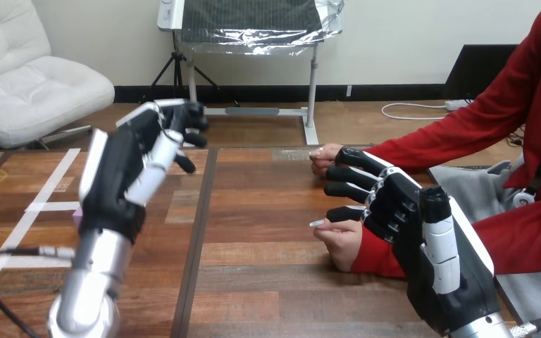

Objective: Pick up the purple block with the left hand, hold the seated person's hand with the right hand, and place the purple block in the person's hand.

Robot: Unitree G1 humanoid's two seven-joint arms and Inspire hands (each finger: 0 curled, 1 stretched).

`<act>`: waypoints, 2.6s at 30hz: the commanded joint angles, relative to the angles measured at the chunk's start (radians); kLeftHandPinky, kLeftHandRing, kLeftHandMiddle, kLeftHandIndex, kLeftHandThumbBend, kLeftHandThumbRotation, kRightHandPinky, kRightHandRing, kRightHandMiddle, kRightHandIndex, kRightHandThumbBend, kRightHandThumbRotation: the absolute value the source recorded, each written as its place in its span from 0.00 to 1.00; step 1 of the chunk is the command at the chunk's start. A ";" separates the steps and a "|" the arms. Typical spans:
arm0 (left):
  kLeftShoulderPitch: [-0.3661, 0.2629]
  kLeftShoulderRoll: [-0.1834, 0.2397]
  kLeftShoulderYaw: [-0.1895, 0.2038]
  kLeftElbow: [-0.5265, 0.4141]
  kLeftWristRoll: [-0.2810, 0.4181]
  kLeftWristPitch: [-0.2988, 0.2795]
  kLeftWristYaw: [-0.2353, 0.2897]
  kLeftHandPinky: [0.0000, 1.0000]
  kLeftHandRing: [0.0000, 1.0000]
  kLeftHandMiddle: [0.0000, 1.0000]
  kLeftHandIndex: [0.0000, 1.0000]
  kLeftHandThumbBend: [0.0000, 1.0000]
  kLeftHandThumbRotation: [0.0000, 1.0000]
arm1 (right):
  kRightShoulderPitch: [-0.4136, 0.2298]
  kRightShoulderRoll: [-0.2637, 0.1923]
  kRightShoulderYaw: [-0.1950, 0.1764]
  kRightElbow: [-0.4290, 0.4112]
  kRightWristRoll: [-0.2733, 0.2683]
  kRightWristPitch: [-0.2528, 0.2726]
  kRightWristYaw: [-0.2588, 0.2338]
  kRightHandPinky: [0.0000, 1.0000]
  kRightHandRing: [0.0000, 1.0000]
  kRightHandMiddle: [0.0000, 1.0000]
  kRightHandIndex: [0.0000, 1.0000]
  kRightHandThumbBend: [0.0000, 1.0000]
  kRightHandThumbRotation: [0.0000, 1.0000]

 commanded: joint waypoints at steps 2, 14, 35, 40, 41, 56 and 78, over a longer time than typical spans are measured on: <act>-0.201 0.062 0.015 0.133 0.023 -0.025 -0.008 0.43 0.62 0.68 0.67 0.50 0.70 | -0.075 0.007 -0.010 0.010 -0.001 -0.032 0.000 0.66 0.78 0.79 0.81 0.86 1.00; -0.338 0.155 -0.031 0.336 0.141 -0.031 -0.006 0.63 0.75 0.78 0.76 0.56 0.73 | -0.080 0.012 -0.009 0.022 -0.003 -0.035 -0.001 0.67 0.78 0.79 0.81 0.86 1.00; -0.570 0.234 -0.123 0.669 0.314 0.000 -0.021 0.76 0.86 0.88 0.86 0.55 0.69 | -0.084 0.004 -0.022 0.044 0.004 -0.057 0.007 0.67 0.79 0.80 0.82 0.86 1.00; -0.616 0.241 -0.144 0.735 0.346 0.013 -0.010 0.76 0.87 0.88 0.86 0.55 0.64 | -0.084 0.000 -0.023 0.043 0.002 -0.059 0.007 0.67 0.78 0.80 0.82 0.86 1.00; -0.625 0.242 -0.148 0.747 0.352 0.016 -0.008 0.76 0.87 0.88 0.86 0.56 0.64 | -0.084 0.000 -0.024 0.043 0.002 -0.060 0.007 0.67 0.78 0.79 0.82 0.85 1.00; -0.732 0.263 -0.232 0.900 0.483 0.070 0.067 0.78 0.88 0.88 0.86 0.62 0.62 | -0.080 -0.005 -0.025 0.033 0.000 -0.058 0.005 0.66 0.77 0.79 0.81 0.85 1.00; -0.807 0.274 -0.334 1.024 0.612 0.152 0.181 0.76 0.86 0.86 0.85 0.66 0.60 | -0.081 -0.008 -0.026 0.037 0.011 -0.059 0.024 0.69 0.79 0.80 0.82 0.85 1.00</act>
